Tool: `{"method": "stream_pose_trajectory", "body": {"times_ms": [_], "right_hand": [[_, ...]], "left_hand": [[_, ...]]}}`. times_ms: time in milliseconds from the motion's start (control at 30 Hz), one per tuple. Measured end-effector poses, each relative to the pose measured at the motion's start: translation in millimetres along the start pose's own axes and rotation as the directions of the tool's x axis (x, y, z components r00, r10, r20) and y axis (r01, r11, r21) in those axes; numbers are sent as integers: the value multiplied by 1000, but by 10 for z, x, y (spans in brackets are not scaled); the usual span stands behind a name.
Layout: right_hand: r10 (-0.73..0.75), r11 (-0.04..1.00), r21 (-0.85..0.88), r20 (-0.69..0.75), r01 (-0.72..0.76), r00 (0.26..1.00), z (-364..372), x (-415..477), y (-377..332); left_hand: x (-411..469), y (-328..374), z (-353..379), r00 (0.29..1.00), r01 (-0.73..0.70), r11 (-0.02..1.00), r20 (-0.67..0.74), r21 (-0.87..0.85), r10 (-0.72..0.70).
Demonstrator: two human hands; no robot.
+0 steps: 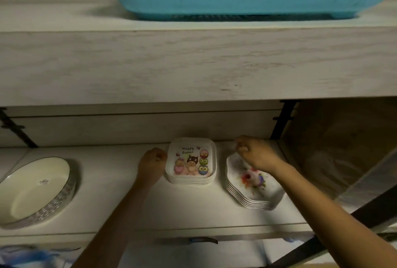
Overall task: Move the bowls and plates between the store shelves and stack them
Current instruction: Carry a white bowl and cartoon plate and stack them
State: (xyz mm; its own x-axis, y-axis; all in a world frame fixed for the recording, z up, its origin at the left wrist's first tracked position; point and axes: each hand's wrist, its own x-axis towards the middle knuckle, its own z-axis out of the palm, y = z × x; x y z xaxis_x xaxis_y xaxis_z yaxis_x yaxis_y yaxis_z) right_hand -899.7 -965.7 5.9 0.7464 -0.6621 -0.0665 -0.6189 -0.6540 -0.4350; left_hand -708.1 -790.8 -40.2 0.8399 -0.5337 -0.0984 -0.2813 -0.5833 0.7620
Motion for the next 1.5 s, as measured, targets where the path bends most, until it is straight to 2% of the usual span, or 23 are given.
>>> {"method": "stream_pose_trajectory", "body": {"times_ms": [100, 233, 400, 467, 833, 1000, 1300, 1500], "right_hand": [[-11, 993, -114, 75, 20, 997, 170, 221, -182], [23, 966, -259, 90, 1, 996, 425, 384, -383], [131, 909, -418, 265, -9, 955, 662, 451, -494], [119, 901, -434, 262, 7, 958, 712, 456, -545], [122, 901, -434, 190, -28, 974, 989, 336, -969], [201, 930, -342, 164, -136, 966, 1238, 177, -1408], [321, 935, -195, 108, -296, 941, 1635, -65, -2017], [318, 932, -216, 97, -292, 943, 1804, -200, -2238]], "left_hand": [[219, -53, -34, 986, 46, 991, 152, 129, -66], [271, -32, -7, 942, 48, 990, 324, 136, -90], [213, -73, 47, 933, 71, 996, 350, 46, -83], [216, -91, 55, 934, 95, 995, 344, 7, -92], [230, -448, -303, 931, 151, 983, 350, -104, -106], [211, -839, -700, 918, 191, 969, 377, -154, -121], [115, -1273, -1241, 924, 153, 979, 370, -133, -94], [124, -1563, -1415, 913, 102, 993, 402, -65, -68]]}}
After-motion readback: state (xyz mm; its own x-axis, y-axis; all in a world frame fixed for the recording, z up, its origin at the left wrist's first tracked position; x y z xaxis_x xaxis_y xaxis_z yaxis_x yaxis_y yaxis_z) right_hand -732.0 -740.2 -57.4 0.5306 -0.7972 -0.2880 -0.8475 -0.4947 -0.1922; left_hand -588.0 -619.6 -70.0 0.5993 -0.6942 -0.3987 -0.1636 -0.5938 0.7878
